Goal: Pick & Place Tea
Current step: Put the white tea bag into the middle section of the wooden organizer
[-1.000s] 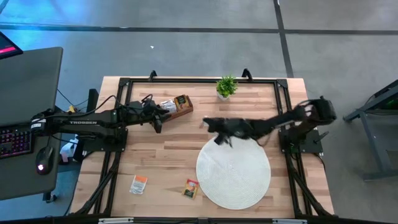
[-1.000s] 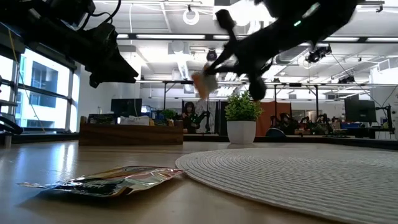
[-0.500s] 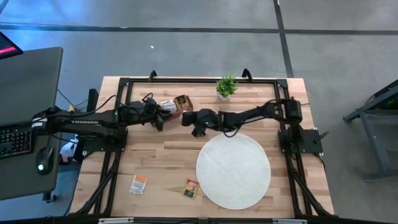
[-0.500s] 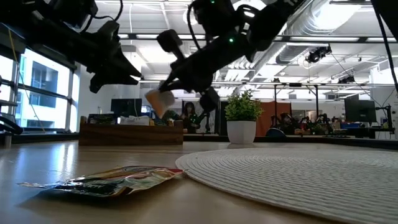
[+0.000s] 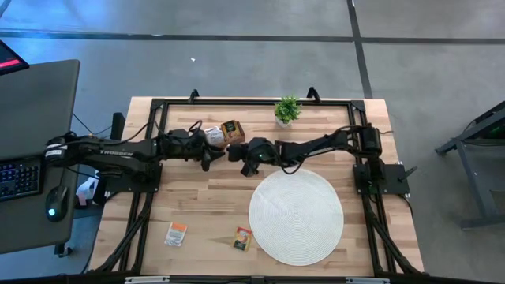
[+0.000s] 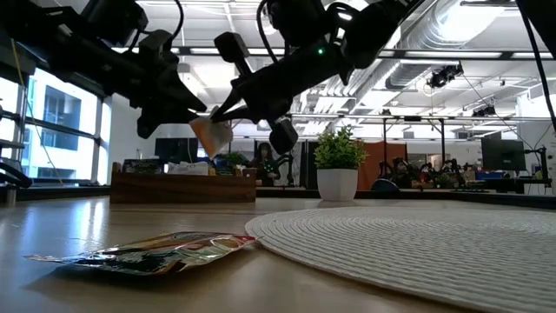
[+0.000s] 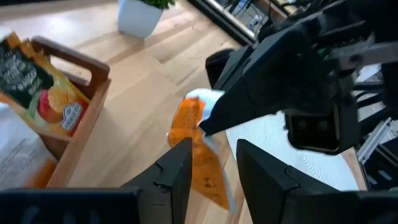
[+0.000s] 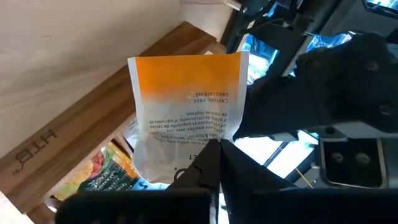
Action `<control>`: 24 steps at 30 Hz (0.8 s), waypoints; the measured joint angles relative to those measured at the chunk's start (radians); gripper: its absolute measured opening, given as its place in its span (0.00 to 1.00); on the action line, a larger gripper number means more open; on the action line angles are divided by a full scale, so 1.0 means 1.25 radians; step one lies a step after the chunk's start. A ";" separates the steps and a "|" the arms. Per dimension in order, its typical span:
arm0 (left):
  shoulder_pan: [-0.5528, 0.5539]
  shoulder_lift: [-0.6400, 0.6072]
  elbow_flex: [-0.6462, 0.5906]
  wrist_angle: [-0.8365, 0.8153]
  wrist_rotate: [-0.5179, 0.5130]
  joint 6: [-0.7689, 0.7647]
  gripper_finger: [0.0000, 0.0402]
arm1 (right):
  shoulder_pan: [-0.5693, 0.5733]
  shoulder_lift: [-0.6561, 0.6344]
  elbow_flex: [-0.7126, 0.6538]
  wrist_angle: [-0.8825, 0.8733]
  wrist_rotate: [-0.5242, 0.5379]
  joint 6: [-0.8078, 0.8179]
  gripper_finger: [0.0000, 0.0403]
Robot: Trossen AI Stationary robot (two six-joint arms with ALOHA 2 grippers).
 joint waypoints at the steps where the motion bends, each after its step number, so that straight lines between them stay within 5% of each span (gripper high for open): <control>1: 0.000 0.002 0.000 -0.003 0.002 -0.002 0.31 | 0.000 0.000 0.000 0.001 0.001 0.000 0.00; 18: 0.000 0.032 -0.001 -0.007 0.006 -0.003 0.31 | -0.001 0.000 0.000 0.034 0.003 0.044 0.00; 24: 0.000 0.032 -0.001 -0.002 0.006 -0.001 0.18 | -0.001 0.000 0.000 0.035 0.002 0.061 0.00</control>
